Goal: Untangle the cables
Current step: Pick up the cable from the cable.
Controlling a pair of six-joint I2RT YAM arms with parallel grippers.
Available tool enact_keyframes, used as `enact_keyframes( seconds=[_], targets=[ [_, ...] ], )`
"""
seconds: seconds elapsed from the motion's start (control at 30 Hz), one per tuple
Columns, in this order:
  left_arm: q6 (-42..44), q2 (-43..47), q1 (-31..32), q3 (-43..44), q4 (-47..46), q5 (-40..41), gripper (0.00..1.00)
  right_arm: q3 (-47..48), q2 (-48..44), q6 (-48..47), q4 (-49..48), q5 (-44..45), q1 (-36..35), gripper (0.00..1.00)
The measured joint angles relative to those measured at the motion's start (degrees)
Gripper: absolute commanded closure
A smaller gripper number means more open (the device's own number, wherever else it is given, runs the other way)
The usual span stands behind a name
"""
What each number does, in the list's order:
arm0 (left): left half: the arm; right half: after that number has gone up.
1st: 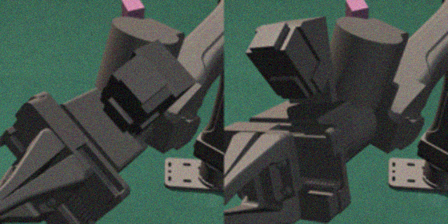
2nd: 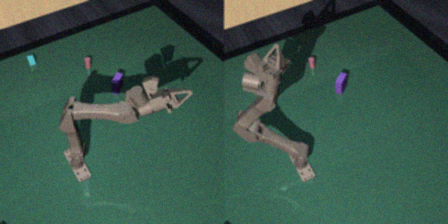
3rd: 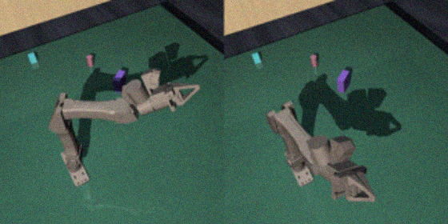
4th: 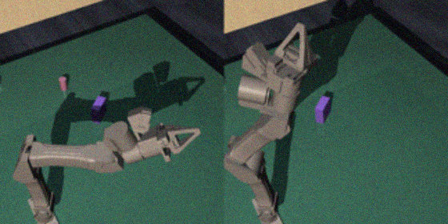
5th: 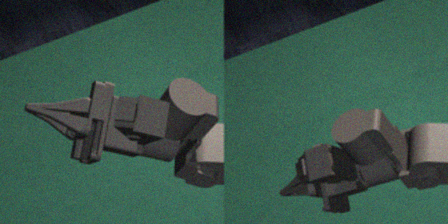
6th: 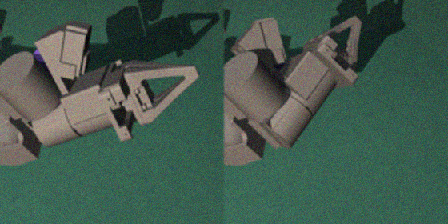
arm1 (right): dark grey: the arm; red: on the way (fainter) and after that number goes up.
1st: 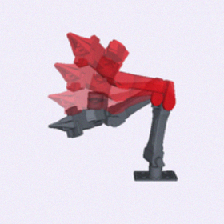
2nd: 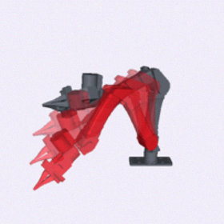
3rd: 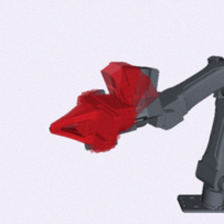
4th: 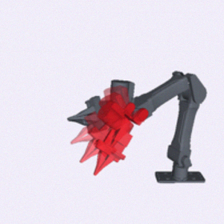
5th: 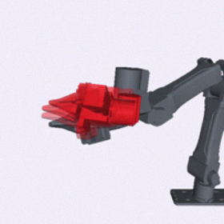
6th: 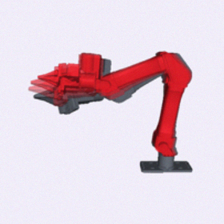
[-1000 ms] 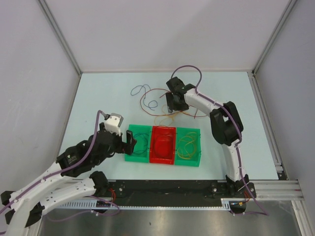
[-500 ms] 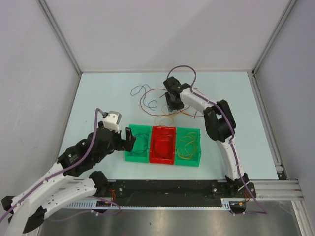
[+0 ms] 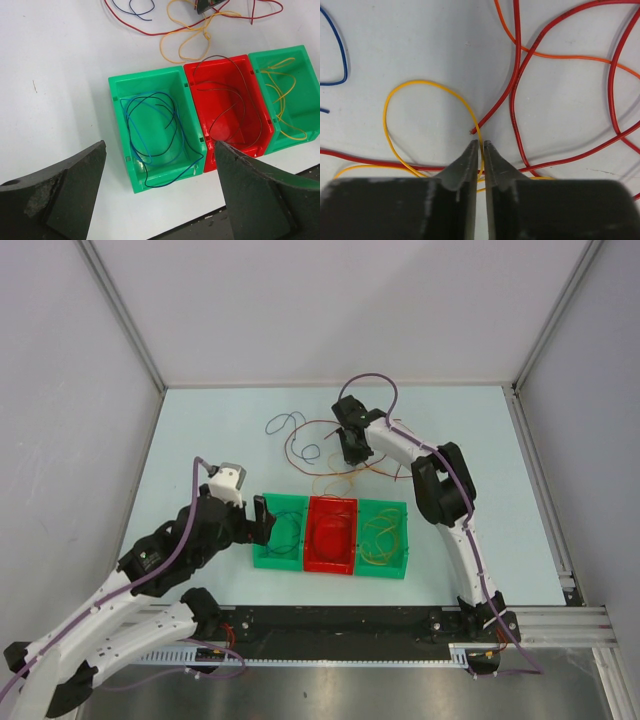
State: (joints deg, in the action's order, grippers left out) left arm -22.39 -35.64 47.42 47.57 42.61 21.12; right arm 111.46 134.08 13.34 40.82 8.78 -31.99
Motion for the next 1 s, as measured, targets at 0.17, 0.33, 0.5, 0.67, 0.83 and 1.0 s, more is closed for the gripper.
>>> enact_keyframes(
  seconds=[0.17,0.33,0.5,0.67,0.83,1.0],
  targets=[
    [0.0,0.0,-0.5,0.0,-0.1,-0.4,0.06,0.0,0.0,0.1,-0.1,-0.6,0.1,1.00],
    [0.0,0.0,-0.7,0.0,-0.1,-0.6,0.06,0.3,0.0,0.1,0.2,-0.7,0.2,1.00],
    [0.2,0.0,-1.0,0.0,-0.1,-0.8,0.06,1.1,-0.4,0.1,2.0,-0.6,0.2,1.00],
    [0.4,0.0,-1.1,0.0,-0.1,-0.9,0.06,3.7,-4.0,0.1,4.9,-0.5,0.2,1.00],
    [0.4,0.0,-1.1,0.0,-0.1,-0.9,0.07,7.1,-9.5,0.1,5.8,0.0,0.1,1.00],
    [0.4,0.4,-1.2,-0.5,-0.3,-0.9,0.07,10.3,-14.7,0.1,6.5,0.7,-0.2,1.00]
  ],
)
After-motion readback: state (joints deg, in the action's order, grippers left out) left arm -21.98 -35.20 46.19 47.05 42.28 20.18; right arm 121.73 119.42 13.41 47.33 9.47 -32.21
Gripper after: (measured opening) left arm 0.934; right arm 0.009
